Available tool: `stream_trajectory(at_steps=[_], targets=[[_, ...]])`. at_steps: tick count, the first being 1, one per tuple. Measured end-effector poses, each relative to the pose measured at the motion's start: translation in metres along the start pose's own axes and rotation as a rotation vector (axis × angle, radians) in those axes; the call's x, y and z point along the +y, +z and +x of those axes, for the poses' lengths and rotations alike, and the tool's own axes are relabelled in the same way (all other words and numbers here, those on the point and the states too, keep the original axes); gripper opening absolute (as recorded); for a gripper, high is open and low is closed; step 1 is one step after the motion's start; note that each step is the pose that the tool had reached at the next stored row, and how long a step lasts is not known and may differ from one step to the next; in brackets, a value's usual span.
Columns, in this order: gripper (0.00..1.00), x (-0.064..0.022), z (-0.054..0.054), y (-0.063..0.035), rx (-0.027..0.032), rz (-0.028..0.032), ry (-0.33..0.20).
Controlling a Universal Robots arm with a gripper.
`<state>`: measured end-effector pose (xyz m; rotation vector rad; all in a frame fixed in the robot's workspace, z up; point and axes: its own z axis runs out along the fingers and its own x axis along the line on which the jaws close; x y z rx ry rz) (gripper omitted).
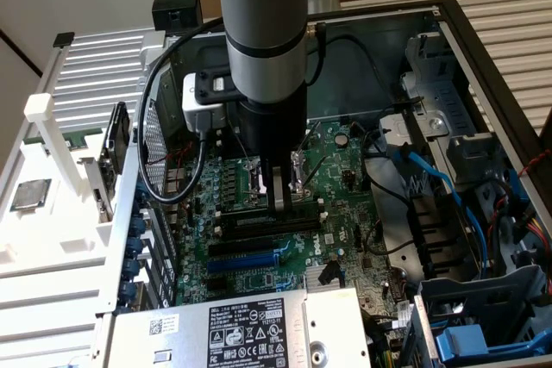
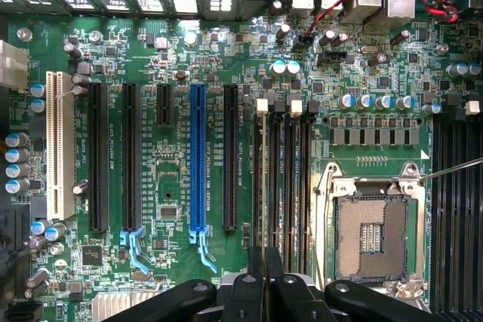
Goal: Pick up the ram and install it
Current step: 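Insert the ram into the slot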
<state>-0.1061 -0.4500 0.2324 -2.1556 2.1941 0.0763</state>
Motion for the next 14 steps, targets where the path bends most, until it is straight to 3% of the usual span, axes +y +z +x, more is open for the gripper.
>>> stream_trajectory(at_steps=[14], targets=[[0.12,-0.0003,0.0,0.0,0.0001,0.0007,0.009]])
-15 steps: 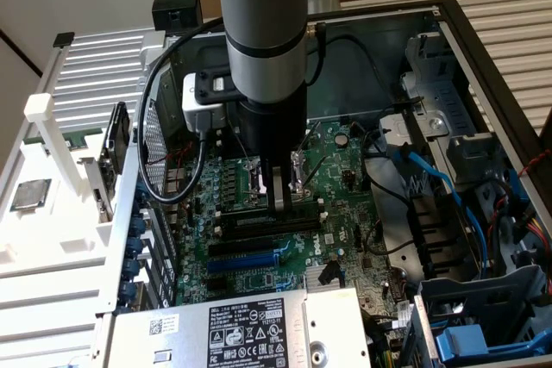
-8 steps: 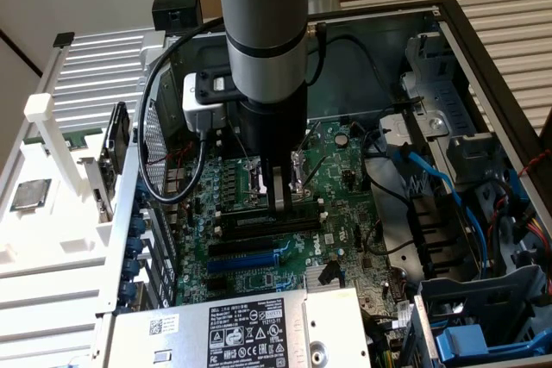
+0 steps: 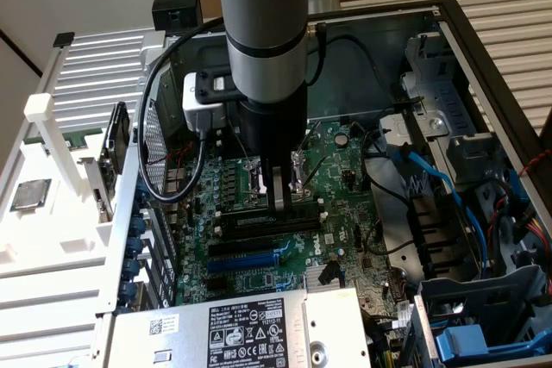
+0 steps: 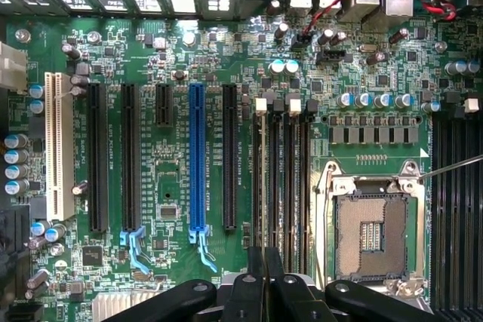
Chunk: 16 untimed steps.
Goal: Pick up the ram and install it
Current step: 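Insert the ram into the slot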
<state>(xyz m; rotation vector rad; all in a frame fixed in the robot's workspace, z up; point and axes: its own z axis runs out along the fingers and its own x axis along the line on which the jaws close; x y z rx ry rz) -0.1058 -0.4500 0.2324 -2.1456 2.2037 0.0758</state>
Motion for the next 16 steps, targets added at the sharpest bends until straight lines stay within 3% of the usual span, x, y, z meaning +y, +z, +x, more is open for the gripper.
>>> stream_trajectory(at_steps=[16], targets=[[0.12,0.0004,-0.0001,-0.001,0.0001,0.0005,0.01]])
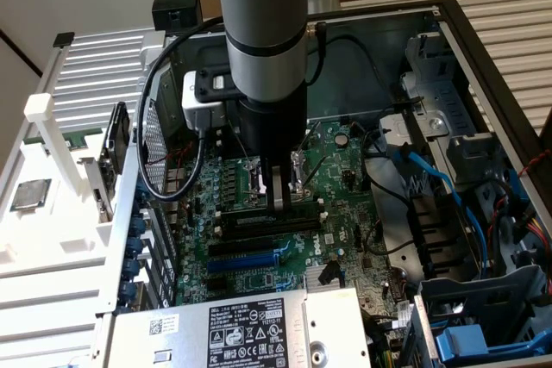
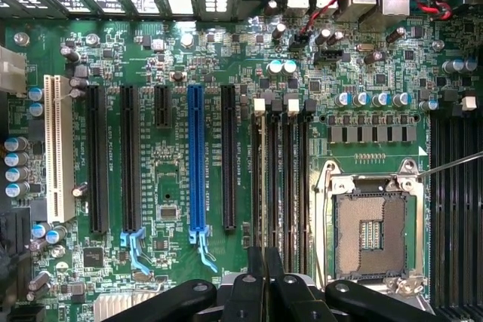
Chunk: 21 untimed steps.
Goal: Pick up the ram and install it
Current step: 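Insert the ram into the slot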
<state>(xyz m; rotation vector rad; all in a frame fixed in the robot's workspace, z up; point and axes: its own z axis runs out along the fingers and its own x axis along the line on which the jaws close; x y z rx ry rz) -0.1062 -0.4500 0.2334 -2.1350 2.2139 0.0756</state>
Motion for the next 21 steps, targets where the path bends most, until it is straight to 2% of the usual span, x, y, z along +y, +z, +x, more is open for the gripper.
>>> stream_trajectory(at_steps=[21], targets=[[0.12,0.0009,-0.0003,0.0022,0.0004,-0.0002,0.0]])
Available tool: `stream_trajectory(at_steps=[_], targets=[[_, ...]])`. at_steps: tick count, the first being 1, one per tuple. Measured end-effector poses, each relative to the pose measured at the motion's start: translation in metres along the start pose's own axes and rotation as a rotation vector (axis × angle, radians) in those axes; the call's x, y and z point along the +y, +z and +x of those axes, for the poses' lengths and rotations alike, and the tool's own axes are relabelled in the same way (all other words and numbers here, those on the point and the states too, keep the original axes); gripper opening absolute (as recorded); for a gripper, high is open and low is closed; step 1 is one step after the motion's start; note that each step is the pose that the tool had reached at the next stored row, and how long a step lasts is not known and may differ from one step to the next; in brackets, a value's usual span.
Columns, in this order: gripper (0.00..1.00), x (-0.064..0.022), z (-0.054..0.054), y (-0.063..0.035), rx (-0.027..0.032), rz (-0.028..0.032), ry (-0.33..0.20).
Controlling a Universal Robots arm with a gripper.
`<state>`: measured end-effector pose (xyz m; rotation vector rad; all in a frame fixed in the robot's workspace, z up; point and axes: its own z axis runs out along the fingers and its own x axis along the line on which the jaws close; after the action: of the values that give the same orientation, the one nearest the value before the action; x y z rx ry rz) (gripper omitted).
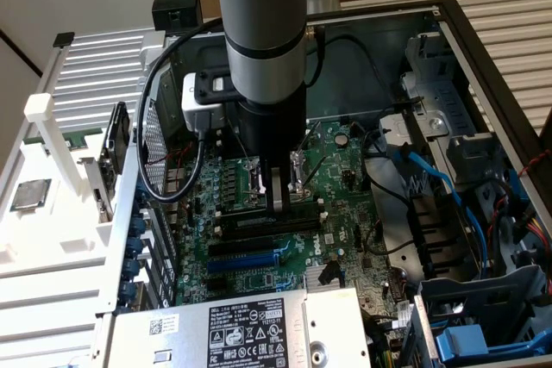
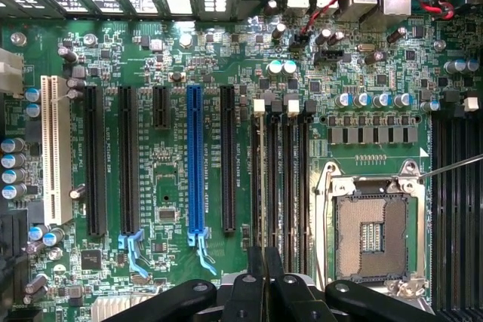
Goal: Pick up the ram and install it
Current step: 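Insert the ram into the slot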
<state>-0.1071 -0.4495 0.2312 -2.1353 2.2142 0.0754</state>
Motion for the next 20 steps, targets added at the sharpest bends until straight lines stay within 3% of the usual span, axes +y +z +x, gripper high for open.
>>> stream_trajectory(at_steps=[20], targets=[[0.12,-0.002,0.0001,0.0023,-0.0003,0.0001,0.0]])
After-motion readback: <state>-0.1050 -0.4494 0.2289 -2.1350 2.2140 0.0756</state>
